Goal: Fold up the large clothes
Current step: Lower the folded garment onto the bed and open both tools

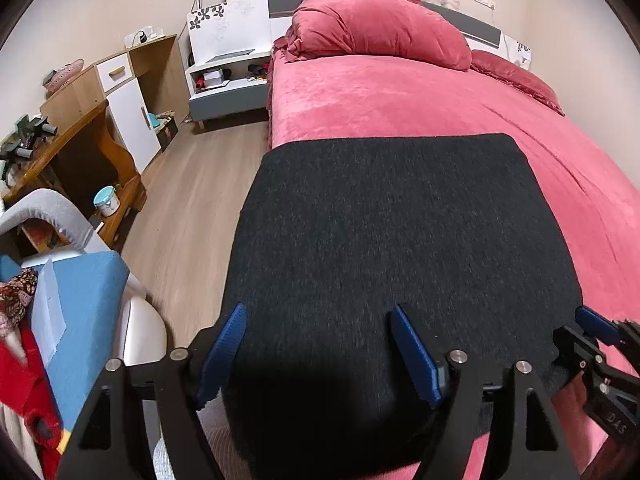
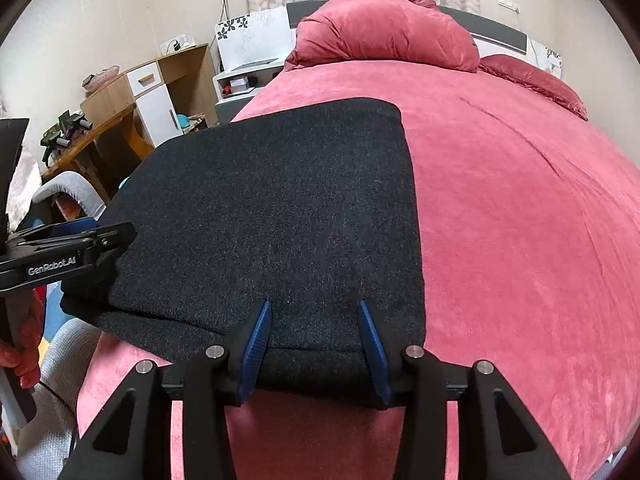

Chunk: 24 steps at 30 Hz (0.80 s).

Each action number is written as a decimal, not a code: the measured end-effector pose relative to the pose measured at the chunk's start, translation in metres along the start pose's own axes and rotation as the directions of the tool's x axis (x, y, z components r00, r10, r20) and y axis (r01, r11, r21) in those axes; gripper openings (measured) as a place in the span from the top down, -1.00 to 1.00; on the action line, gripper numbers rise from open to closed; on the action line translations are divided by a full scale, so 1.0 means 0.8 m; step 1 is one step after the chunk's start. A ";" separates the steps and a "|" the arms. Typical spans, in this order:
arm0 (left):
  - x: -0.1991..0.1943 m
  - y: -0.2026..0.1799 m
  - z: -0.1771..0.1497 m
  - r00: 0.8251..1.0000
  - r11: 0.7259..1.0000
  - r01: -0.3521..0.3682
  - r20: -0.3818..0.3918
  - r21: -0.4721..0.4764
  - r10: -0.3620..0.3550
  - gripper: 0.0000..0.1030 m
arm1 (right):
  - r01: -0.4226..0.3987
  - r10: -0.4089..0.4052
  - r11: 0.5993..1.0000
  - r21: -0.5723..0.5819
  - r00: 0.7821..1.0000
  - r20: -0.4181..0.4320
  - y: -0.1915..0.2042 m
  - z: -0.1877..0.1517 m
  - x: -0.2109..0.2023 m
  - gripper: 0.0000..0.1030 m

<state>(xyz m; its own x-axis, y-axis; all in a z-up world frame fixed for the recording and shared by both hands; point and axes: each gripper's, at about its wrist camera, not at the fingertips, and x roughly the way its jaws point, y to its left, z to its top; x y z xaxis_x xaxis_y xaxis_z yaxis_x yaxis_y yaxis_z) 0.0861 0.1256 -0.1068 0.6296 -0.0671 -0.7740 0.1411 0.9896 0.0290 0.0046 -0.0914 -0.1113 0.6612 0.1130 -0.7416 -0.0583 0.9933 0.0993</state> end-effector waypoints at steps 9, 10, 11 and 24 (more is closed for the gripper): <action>-0.023 0.029 -0.041 0.999 0.994 0.047 0.008 -0.097 -0.046 -0.69 | -0.014 0.014 0.998 0.060 1.000 -0.003 0.000 0.003 -0.028 0.11; -0.024 0.031 -0.043 0.999 0.994 0.047 0.007 -0.103 -0.047 -0.69 | -0.037 0.034 0.996 0.082 0.999 0.034 -0.002 0.006 -0.037 0.11; -0.021 0.031 -0.045 0.999 0.993 0.048 0.003 -0.104 -0.048 -0.69 | -0.055 0.048 0.993 0.102 0.996 0.071 -0.003 0.010 -0.045 0.11; -0.011 0.043 -0.066 0.997 0.986 0.072 -0.022 -0.147 -0.076 -0.84 | 0.085 -0.084 0.996 0.021 0.996 -0.025 0.010 -0.017 -0.002 0.08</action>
<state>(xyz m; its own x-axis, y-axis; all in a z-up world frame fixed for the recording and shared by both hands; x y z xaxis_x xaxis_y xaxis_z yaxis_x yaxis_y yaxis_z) 0.0448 0.1670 -0.1325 0.6004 -0.1394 -0.7875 0.0721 0.9901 -0.1203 -0.0069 -0.0832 -0.1181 0.6449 0.0297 -0.7637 0.0132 0.9987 0.0499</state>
